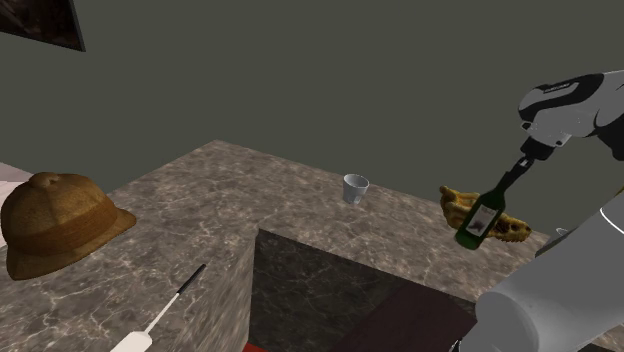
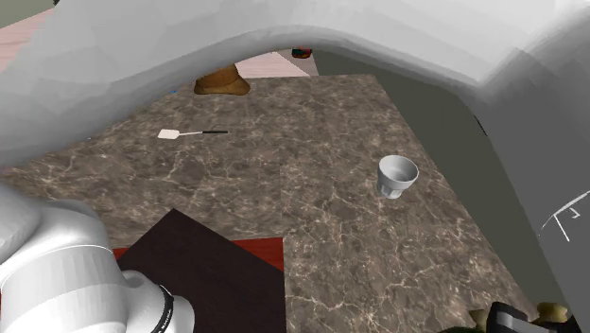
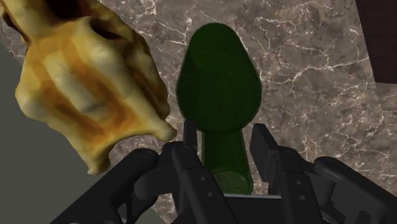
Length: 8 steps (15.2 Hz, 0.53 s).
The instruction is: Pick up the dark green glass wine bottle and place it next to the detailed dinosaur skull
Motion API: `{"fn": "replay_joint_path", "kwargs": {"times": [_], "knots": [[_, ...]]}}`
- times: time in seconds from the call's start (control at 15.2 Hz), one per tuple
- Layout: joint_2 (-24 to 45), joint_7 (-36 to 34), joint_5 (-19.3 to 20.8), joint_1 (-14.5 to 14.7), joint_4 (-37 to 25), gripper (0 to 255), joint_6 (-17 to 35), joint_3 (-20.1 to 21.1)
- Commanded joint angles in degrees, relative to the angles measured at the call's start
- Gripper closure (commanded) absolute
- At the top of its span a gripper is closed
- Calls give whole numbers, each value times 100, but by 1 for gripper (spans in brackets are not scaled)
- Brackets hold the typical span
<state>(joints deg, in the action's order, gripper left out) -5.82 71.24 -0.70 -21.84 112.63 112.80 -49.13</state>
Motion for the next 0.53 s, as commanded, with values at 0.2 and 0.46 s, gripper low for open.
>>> {"fn": "replay_joint_path", "kwargs": {"times": [0.2, 0.46], "knots": [[109, 90, -96, -2, 309, 255, 384, -41], [168, 139, -150, -3, 428, 255, 539, -60]]}}
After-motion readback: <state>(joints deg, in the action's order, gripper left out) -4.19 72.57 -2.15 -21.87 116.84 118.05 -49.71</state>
